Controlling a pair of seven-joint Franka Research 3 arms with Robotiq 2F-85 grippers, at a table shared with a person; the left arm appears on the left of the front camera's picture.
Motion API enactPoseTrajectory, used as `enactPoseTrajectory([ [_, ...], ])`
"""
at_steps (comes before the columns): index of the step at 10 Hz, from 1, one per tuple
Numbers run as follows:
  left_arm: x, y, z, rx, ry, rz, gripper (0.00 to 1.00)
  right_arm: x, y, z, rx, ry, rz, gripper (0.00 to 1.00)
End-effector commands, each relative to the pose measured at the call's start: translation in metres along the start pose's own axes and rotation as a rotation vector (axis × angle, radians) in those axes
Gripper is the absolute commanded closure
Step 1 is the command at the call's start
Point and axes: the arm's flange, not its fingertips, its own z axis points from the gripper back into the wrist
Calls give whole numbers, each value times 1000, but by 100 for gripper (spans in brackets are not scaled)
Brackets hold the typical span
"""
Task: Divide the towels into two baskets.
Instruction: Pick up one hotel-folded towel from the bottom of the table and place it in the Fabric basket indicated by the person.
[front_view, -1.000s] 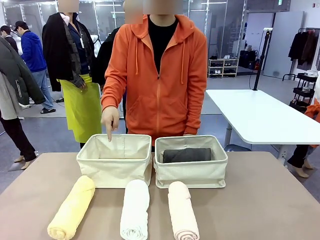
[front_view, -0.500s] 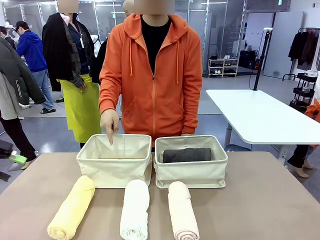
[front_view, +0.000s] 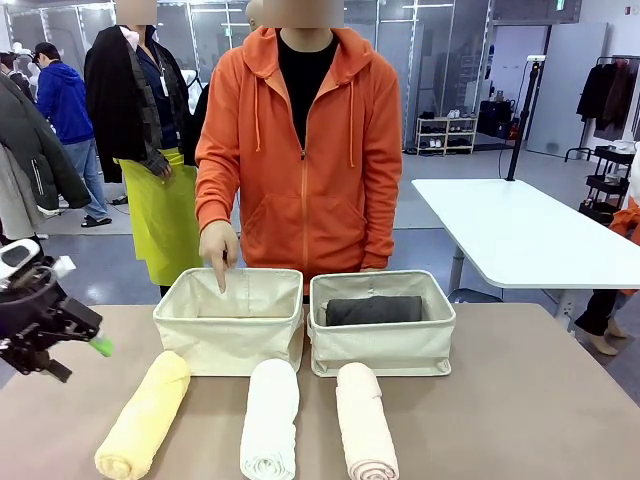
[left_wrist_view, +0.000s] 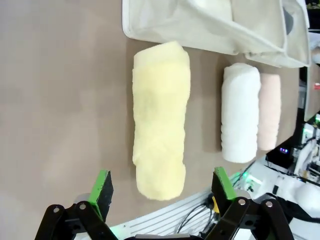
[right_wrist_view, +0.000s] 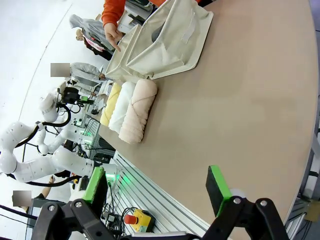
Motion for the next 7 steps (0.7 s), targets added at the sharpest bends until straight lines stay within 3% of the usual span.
enactPoseTrajectory([
  [1, -70, 0, -57, 49, -32, 31, 0, 0, 3, 3, 2, 5, 6, 0],
  [7, -64, -9, -115, 105, -16, -8, 0, 0, 3, 3, 2, 5, 6, 0],
])
